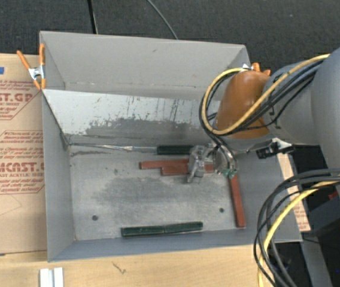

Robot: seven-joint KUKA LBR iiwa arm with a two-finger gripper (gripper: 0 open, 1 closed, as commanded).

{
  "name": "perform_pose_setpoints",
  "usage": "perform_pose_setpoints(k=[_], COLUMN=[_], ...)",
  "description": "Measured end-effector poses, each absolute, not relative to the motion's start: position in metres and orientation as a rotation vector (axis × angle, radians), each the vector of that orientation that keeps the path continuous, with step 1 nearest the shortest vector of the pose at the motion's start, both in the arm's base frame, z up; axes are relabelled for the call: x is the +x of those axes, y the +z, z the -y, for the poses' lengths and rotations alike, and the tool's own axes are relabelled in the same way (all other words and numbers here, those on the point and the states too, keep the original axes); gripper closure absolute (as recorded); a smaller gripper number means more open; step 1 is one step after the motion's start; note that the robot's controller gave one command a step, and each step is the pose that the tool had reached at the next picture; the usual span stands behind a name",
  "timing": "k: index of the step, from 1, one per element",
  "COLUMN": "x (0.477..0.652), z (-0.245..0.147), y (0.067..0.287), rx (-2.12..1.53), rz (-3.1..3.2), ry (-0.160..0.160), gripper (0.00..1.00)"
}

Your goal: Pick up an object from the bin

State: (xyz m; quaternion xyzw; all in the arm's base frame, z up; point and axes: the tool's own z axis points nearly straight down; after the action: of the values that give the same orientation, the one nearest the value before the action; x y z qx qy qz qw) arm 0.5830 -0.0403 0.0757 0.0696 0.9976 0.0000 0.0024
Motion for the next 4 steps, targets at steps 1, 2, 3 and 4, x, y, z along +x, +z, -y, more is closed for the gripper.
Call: perform_pose_setpoints(k=[1, 2, 3, 4], x=[0.581, 0.584, 0.584, 0.542], z=[0.040, 0.040, 0.040, 0.031], y=[0.074, 0.077, 0.077, 0.076], rx=[0.218, 0.218, 0.218, -0.122], rz=[-3.134, -3.126, -3.126, -3.140], ry=[0.000, 0.000, 0.000, 0.000], gripper=[0.00, 1.00, 1.00, 0.00])
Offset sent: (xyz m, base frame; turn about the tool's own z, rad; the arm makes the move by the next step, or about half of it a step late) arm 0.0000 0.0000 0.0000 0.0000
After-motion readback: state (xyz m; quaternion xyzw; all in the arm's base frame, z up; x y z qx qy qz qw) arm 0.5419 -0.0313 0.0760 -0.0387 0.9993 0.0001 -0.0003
